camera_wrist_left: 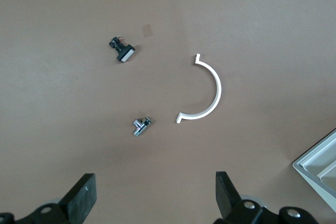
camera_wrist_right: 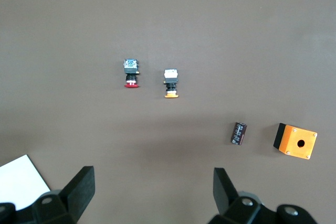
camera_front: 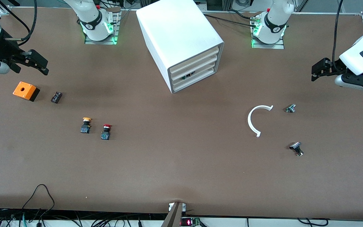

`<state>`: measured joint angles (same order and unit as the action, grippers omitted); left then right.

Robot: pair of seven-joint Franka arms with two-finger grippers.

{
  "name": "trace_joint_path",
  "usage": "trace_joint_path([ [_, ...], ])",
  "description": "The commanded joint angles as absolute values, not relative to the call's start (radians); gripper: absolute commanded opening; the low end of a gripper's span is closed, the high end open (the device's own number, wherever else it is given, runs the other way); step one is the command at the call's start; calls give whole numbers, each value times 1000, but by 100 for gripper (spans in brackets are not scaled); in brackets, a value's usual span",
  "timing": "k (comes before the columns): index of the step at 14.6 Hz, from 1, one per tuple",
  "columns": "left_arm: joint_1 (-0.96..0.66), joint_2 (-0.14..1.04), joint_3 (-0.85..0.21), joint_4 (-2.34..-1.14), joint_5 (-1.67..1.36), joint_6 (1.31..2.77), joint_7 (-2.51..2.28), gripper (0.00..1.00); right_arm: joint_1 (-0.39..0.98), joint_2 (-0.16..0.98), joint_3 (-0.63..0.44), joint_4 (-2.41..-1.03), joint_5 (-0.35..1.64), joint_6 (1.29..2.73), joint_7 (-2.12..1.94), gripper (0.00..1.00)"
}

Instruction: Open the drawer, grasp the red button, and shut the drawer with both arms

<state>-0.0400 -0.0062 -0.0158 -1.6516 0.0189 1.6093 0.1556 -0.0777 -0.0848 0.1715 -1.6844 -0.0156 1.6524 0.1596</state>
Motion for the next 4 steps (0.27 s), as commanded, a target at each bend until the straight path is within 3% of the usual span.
trace_joint_path([
  [1,-52,3,-6,-1625,23,1588,144,100,-87,-107,179,-1701,-15,1647,150,100],
  [4,-52,3,-6,-1624,23,1588,144,100,-87,-101,178,-1694,-8,1651,150,100],
])
